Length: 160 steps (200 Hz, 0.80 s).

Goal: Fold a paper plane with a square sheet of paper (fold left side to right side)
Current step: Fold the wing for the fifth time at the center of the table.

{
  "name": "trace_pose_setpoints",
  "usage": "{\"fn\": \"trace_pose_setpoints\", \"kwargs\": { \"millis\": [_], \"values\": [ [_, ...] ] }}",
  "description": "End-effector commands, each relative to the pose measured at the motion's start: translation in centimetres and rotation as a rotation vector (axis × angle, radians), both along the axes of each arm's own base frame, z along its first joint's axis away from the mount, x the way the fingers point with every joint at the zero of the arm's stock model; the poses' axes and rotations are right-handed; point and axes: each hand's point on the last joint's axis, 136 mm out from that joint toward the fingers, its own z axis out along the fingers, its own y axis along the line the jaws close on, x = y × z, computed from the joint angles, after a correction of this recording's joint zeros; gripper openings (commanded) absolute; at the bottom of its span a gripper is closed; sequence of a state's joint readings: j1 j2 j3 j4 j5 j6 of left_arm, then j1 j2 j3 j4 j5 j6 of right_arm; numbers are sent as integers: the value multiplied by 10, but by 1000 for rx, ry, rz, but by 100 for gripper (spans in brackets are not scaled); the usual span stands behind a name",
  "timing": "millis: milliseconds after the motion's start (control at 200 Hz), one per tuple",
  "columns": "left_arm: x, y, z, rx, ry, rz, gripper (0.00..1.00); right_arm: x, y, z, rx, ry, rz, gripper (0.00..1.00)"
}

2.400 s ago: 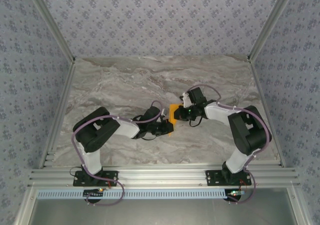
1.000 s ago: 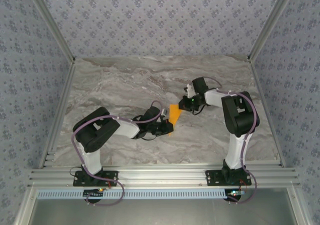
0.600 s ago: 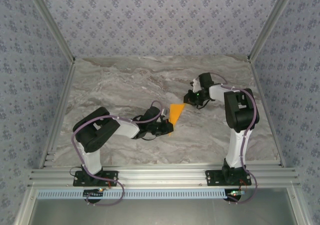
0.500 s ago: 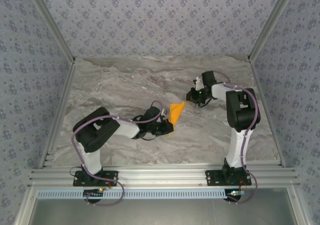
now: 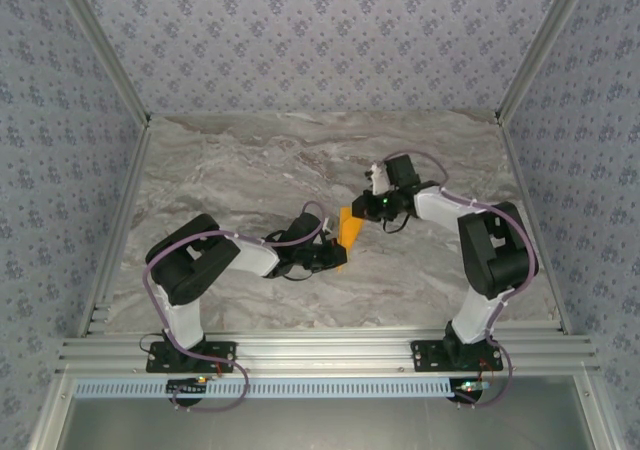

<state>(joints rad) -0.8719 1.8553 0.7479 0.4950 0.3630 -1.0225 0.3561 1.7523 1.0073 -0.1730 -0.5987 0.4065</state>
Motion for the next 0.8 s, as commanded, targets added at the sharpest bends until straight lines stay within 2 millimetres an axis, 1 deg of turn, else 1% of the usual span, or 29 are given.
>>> {"fn": "trace_pose_setpoints", "kwargs": {
  "millis": [0, 85, 180, 300, 405, 530, 650, 794],
  "values": [
    [-20, 12, -28, 98, 76, -28, 5, -6, 4, -17, 15, 54, -23, 10],
    [-19, 11, -25, 94, 70, -29, 5, -6, 6, -31, 7, 82, -22, 10],
    [-17, 10, -19, 90, 58, -34, 6, -6, 2, -48, -35, 124, -35, 10],
    [-13, 3, -2, 72, 24, -53, 7, -12, -6, -64, -97, 173, -49, 10],
    [-7, -5, 18, 44, -11, -74, 8, -16, -14, -73, -145, 201, -59, 10],
    [0, -15, 36, 28, -46, -98, 9, -20, -16, -77, -158, 216, -59, 10],
    [4, -19, 37, 42, -47, -108, 9, -19, -17, -77, -166, 214, -58, 10],
    [1, -17, 27, 56, -21, -104, 10, -20, -19, -77, -178, 216, -57, 10]
  ]
}}
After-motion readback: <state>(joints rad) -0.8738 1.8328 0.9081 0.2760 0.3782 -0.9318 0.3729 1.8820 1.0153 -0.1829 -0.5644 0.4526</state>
